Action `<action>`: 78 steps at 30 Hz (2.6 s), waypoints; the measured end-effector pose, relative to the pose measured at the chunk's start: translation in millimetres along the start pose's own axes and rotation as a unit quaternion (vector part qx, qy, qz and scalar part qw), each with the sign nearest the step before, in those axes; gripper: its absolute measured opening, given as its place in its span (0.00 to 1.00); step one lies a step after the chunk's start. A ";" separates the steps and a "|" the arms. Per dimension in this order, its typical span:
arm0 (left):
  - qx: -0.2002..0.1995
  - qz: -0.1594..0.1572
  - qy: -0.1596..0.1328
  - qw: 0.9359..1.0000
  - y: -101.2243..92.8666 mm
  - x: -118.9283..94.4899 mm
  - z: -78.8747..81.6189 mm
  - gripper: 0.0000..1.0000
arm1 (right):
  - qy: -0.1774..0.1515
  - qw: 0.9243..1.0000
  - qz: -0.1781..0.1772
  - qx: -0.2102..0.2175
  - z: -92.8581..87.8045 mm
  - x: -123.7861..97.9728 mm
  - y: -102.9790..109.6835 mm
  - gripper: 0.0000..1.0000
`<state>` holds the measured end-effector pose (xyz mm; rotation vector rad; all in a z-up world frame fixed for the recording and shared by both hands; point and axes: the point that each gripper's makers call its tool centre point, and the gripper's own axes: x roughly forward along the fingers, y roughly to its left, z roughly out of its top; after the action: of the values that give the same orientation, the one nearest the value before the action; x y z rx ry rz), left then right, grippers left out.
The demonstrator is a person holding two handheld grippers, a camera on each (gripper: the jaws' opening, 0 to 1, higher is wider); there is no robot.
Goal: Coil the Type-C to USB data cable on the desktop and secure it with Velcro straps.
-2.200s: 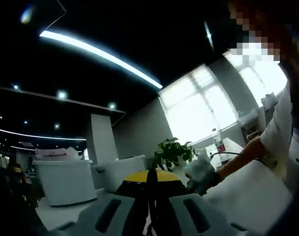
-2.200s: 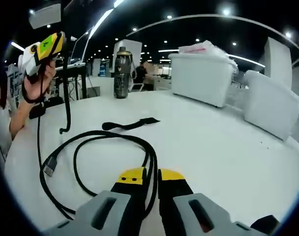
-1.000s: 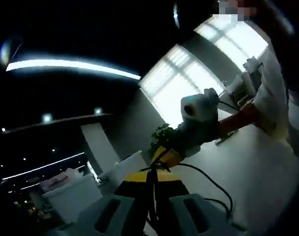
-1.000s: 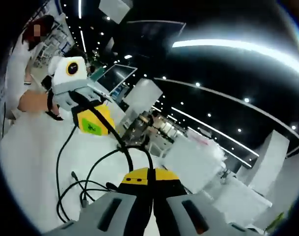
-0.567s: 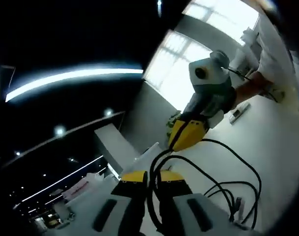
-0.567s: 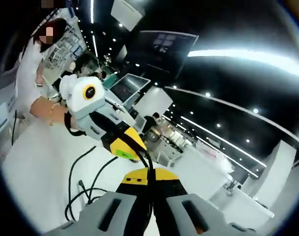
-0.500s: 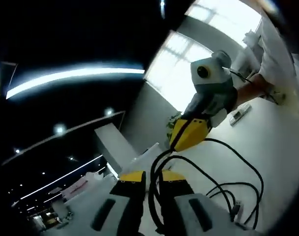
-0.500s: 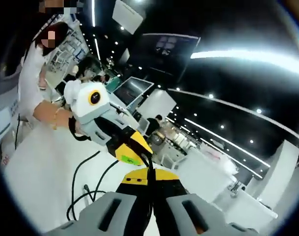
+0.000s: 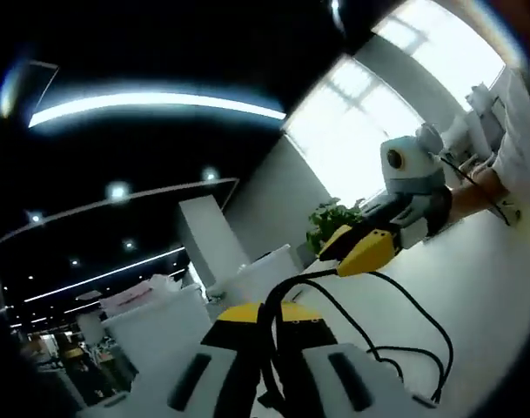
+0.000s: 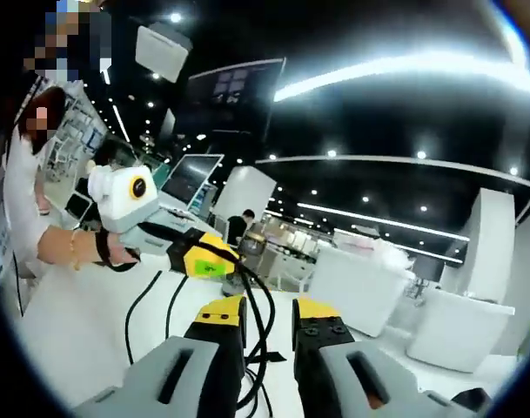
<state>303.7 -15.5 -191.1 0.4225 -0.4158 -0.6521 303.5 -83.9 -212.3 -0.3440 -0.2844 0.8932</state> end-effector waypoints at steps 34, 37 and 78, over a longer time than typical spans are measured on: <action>-0.017 0.014 -0.047 0.999 10.6 -34.8 12.2 0.06 | 0.115 0.948 -0.036 0.296 -137.5 21.3 -45.9 0.20; -0.006 0.013 -0.066 0.998 7.6 -38.2 23.7 0.06 | 0.142 0.947 -0.016 0.289 -150.3 31.1 -28.2 0.26; -0.020 0.029 -0.158 0.987 15.9 -57.3 78.1 0.06 | 0.026 0.996 -0.068 -0.043 -32.8 46.3 -42.9 0.01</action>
<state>231.7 14.3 -131.4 0.2679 -0.7127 -0.6713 373.9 -77.5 -220.2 -0.4225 -0.2949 0.7388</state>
